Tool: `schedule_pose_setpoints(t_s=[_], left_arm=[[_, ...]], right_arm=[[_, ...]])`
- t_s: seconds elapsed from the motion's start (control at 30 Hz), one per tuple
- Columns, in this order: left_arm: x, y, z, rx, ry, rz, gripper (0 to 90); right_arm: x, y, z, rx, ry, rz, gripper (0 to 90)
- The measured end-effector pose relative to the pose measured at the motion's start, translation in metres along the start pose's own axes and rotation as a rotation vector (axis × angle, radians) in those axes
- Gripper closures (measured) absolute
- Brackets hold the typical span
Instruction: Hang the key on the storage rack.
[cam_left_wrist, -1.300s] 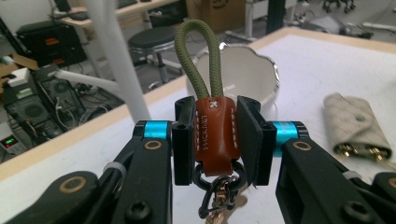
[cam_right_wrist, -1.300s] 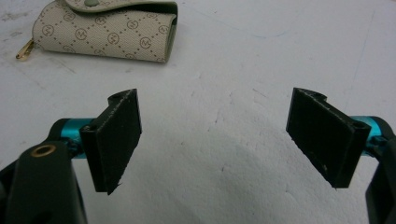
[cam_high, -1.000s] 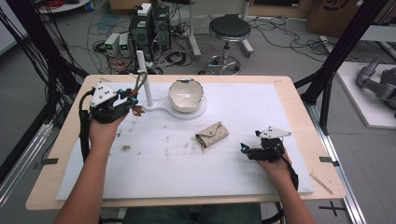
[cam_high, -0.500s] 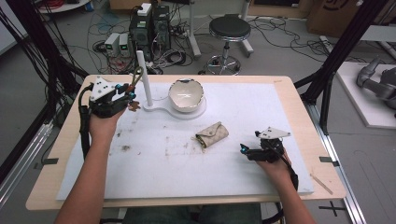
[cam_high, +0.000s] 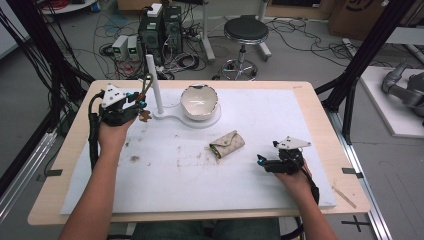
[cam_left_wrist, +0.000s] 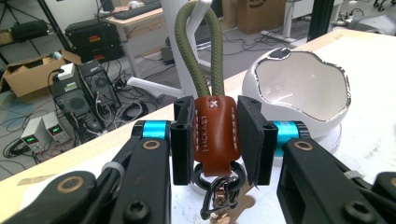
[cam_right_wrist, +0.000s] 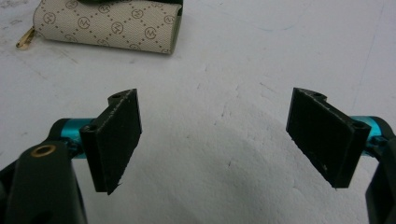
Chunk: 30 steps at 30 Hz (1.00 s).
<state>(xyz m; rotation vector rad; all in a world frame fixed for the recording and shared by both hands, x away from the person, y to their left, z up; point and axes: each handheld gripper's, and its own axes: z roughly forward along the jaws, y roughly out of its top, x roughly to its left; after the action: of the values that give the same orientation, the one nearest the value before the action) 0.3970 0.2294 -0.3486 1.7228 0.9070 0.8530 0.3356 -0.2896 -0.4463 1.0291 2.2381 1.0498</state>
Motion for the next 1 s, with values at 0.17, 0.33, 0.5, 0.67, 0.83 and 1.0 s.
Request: schedule_pose_setpoints(t_s=[0.17, 0.33, 0.5, 0.67, 0.83, 1.0], left_arm=[[0.001, -0.005, 0.011, 0.024, -0.005, -0.002, 66.7], [0.003, -0.006, 0.012, 0.023, 0.008, -0.006, 62.3], [0.005, -0.006, 0.009, 0.022, 0.008, -0.03, 54.8], [0.002, -0.004, 0.006, 0.023, -0.021, -0.027, 49.1], [0.001, -0.004, 0.002, 0.036, -0.053, -0.032, 40.8], [-0.006, -0.009, -0.009, 0.039, -0.084, -0.014, 34.6]], right_arm=[[0.001, 0.0, -0.001, -0.005, -0.003, -0.001, 18.3], [-0.001, 0.0, -0.001, -0.006, -0.005, 0.005, 18.3], [-0.001, -0.001, -0.001, -0.005, -0.005, 0.001, 18.3], [-0.001, 0.0, -0.003, -0.013, -0.007, 0.003, 18.3], [-0.001, 0.001, -0.002, -0.013, -0.005, 0.002, 18.3], [-0.002, 0.002, -0.001, -0.02, -0.005, 0.008, 18.3]])
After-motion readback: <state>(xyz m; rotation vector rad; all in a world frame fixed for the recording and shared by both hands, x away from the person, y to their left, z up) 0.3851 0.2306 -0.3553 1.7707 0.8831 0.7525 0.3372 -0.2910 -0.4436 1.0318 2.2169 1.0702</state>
